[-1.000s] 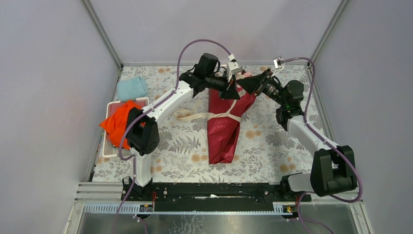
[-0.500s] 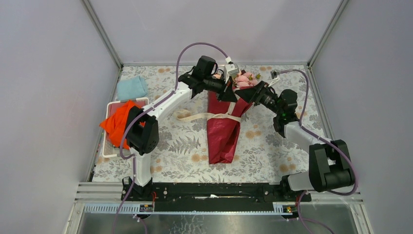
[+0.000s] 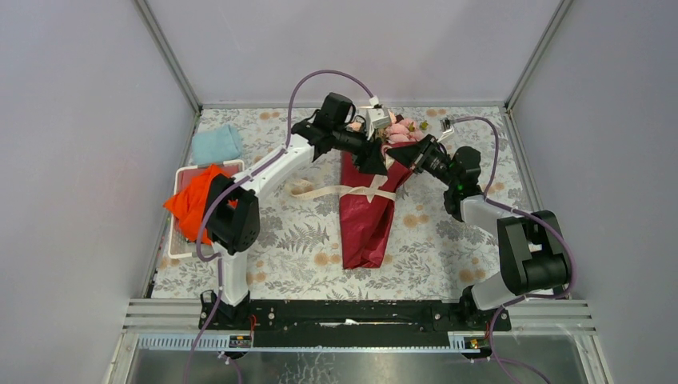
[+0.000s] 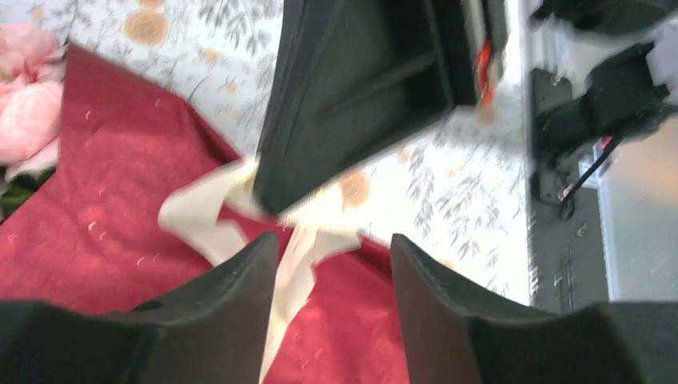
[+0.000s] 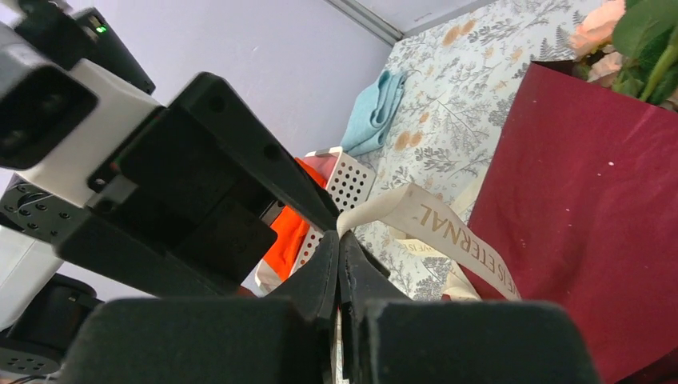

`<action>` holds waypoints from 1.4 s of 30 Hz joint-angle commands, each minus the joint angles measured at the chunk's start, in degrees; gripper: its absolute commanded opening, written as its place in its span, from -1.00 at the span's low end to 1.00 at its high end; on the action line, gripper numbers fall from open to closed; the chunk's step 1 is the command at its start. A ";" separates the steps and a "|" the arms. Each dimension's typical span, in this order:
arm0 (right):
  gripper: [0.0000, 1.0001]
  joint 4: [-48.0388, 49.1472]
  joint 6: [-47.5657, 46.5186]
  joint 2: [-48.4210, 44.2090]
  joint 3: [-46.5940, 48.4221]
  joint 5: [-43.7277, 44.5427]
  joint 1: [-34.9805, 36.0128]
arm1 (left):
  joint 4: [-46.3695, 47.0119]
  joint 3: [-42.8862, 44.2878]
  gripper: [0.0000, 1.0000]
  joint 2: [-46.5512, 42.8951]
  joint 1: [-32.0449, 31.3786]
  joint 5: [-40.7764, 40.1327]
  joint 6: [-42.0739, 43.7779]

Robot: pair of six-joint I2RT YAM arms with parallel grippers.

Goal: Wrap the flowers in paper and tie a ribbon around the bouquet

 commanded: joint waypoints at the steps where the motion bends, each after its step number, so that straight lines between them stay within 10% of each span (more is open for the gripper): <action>1: -1.00 -2.15 -4.65 -2.37 2.14 2.09 -0.02 | -12.89 -3.43 0.32 -3.76 4.78 -2.80 21.74; 10: -1.00 -13.51 -13.32 -4.75 4.05 2.80 0.07 | -21.27 -14.42 0.78 -2.64 12.55 -32.88 50.26; 20: -1.00 -16.19 -15.19 -5.52 4.31 2.81 0.07 | -19.27 -17.18 0.57 3.53 12.48 -36.58 50.34; 29: -1.00 -18.28 -17.34 -6.45 5.54 4.31 0.01 | -19.23 -22.40 -0.12 2.53 12.45 -38.48 49.73; 32: -1.00 -21.64 -19.33 -7.79 6.69 7.73 -0.50 | -19.11 -25.04 -0.96 1.18 12.62 -41.36 49.41; 42: -1.00 -32.75 -19.12 -18.57 -5.93 18.75 -19.12 | -13.05 -28.25 -1.00 3.10 20.03 -61.84 31.07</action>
